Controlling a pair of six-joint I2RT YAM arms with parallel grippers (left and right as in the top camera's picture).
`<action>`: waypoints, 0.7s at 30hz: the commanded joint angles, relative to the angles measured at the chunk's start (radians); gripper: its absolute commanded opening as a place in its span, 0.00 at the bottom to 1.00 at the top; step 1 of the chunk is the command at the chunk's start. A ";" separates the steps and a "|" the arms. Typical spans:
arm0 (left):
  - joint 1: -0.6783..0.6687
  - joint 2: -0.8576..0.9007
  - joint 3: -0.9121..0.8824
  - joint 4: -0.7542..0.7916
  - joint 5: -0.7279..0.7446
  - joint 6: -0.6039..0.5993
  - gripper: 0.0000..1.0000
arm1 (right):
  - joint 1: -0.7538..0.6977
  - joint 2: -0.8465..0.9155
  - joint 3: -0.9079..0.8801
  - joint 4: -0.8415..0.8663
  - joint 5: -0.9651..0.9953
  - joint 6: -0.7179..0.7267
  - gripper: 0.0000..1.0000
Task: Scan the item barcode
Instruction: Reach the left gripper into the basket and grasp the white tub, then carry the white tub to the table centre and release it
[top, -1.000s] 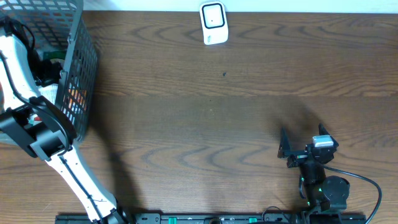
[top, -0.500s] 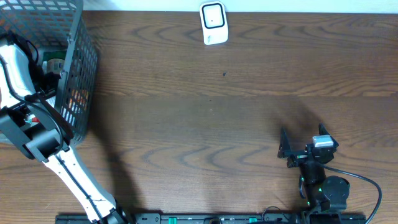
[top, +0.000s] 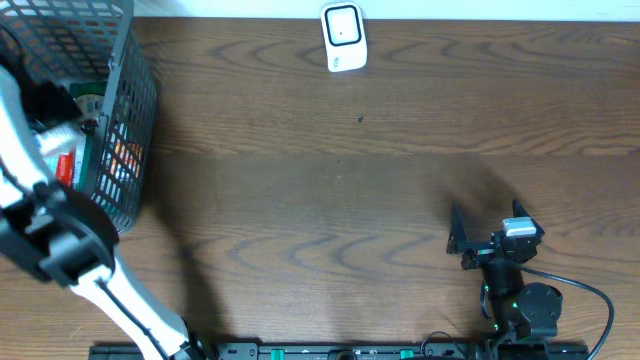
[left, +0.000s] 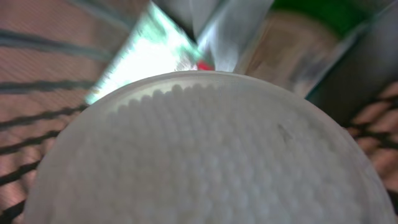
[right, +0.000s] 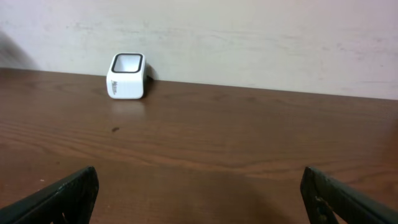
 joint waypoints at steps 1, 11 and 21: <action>0.001 -0.184 0.045 0.030 -0.002 -0.050 0.69 | -0.009 -0.005 -0.001 -0.004 0.005 -0.011 0.99; -0.168 -0.546 0.045 0.055 0.111 -0.121 0.68 | -0.009 -0.005 -0.001 -0.004 0.005 -0.011 0.99; -0.710 -0.518 -0.013 -0.112 0.125 -0.234 0.67 | -0.009 -0.005 -0.001 -0.004 0.005 -0.011 0.99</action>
